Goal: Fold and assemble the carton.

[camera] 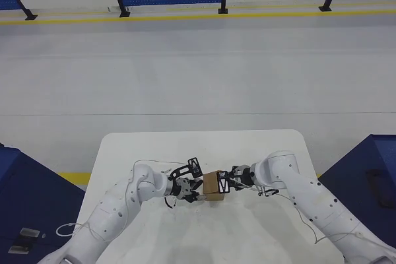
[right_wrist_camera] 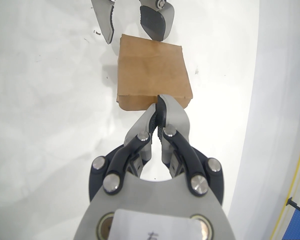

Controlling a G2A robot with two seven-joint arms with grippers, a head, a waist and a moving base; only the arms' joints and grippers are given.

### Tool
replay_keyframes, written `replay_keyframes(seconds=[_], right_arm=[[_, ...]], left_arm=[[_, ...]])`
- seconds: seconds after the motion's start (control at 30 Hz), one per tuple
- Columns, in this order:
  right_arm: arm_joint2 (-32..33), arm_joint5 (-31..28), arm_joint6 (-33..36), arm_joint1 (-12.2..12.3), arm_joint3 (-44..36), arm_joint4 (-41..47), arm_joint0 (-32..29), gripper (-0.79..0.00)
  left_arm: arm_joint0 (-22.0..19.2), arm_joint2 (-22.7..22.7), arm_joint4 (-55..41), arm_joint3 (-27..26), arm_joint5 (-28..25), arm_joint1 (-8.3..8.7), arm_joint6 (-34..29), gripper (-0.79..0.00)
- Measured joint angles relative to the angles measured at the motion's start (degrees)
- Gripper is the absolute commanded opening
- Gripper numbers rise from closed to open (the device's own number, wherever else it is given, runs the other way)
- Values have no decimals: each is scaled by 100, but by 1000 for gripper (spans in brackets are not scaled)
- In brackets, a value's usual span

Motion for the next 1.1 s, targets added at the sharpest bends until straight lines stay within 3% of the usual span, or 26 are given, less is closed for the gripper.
replay_keyframes(seconds=[1.1], right_arm=[[-28, 30, -36, -49, 227, -18, 12, -785]], left_arm=[[-98, 132, 46, 180, 6, -66, 143, -394]])
